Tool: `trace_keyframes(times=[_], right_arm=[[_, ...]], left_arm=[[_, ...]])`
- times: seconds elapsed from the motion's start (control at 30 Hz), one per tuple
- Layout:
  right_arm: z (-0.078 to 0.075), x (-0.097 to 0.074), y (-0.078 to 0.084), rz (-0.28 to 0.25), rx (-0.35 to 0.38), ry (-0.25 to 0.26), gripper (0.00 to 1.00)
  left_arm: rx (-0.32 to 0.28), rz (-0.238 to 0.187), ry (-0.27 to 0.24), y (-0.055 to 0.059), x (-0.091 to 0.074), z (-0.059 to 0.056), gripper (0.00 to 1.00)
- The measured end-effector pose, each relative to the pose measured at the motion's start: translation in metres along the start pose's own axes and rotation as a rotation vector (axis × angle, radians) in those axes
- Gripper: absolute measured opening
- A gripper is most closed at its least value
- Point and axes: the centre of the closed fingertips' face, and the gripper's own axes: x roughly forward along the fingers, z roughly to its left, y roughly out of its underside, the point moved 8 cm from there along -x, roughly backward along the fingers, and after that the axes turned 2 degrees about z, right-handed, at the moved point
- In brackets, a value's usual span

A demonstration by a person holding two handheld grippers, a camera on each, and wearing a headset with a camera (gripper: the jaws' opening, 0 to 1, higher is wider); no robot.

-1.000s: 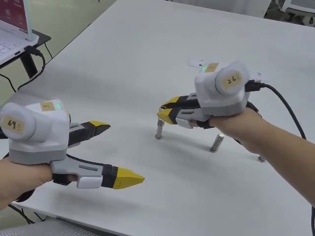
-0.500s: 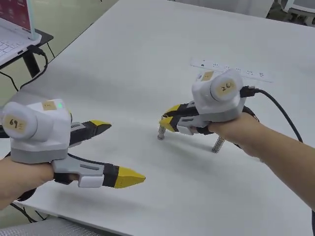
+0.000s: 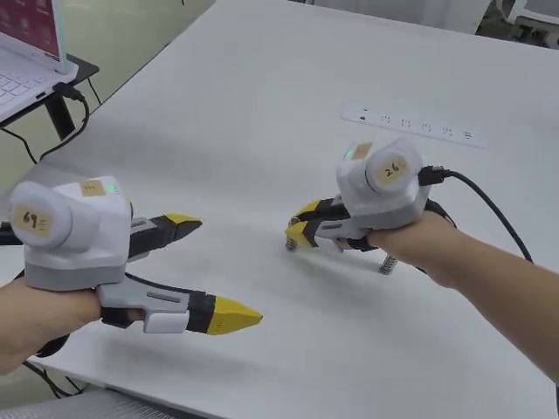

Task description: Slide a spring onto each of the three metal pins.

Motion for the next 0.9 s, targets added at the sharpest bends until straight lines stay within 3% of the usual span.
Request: trace_keyframes(times=[0.4,0.9], right_arm=[[0.001,0.0,-0.001,0.007,0.007,-0.003,0.09],[0.001,-0.016,-0.005,-0.047,0.038,0.015,0.21]], left_arm=[[0.005,0.002,0.007,-0.002,0.001,-0.001,0.96],[0.025,0.007,0.017,-0.011,0.008,-0.005,0.96]])
